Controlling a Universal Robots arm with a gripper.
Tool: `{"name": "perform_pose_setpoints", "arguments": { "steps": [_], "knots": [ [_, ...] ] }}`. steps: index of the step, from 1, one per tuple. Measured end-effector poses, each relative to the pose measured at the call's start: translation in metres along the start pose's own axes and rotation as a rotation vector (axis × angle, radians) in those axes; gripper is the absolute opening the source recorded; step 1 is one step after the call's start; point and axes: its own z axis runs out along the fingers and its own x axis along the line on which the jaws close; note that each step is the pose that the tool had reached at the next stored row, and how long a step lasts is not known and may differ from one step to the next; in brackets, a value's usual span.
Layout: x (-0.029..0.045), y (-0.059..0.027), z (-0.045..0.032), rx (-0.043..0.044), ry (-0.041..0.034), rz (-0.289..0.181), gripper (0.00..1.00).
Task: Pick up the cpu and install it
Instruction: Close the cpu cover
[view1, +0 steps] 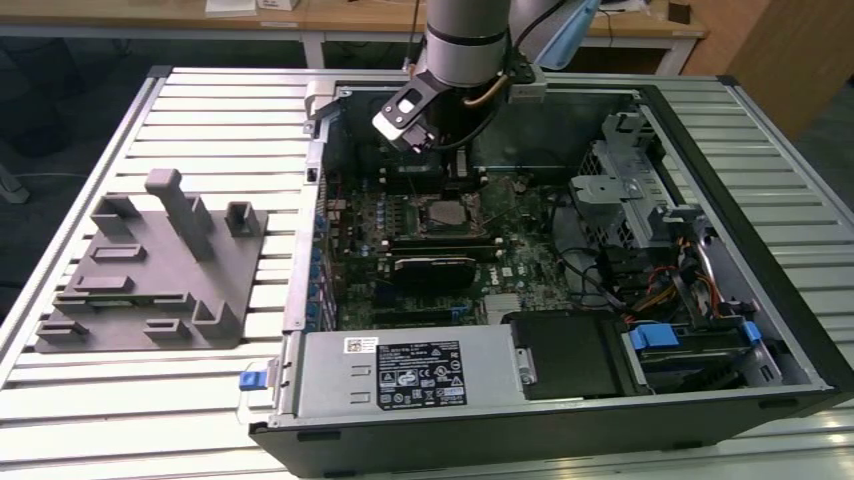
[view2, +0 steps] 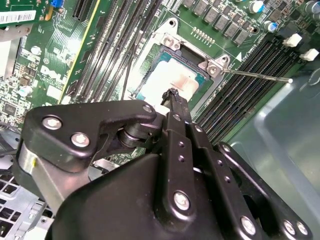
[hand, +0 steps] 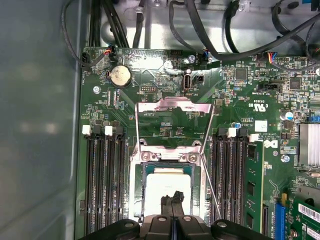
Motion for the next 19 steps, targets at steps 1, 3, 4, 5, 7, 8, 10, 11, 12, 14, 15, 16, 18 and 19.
{"name": "perform_pose_setpoints", "arguments": {
  "steps": [1,3,4,5,7,8,10,11,12,14,15,16,18,19],
  "knots": [
    [0.0000,0.0000,0.0000,0.0000,0.0005,0.000,0.11],
    [0.0000,0.0000,0.0000,0.0000,0.0006,0.000,0.11],
    [0.0000,0.0000,0.0000,0.0000,0.0007,0.000,0.11],
    [0.0000,0.0000,0.0000,0.0000,0.0008,0.000,0.11],
    [0.0000,0.0000,0.0000,0.0000,0.0008,0.000,0.11],
    [0.0000,0.0000,0.0000,0.0000,0.0009,0.000,0.11],
    [0.0000,0.0000,0.0000,-0.0001,0.0010,0.000,0.11],
    [0.0000,0.0000,-0.0001,-0.0001,0.0011,0.000,0.11],
    [-0.0001,0.0000,-0.0010,0.0002,0.0007,0.000,0.11],
    [-0.0001,0.0001,-0.0042,0.0000,0.0010,0.000,0.11],
    [-0.0002,0.0001,-0.0061,0.0000,0.0010,0.000,0.11],
    [-0.0002,0.0001,-0.0083,0.0000,0.0010,0.000,0.11],
    [-0.0004,0.0001,-0.0140,-0.0002,0.0010,0.000,0.11],
    [-0.0005,0.0002,-0.0169,-0.0004,0.0010,0.000,0.11]
  ]
}}
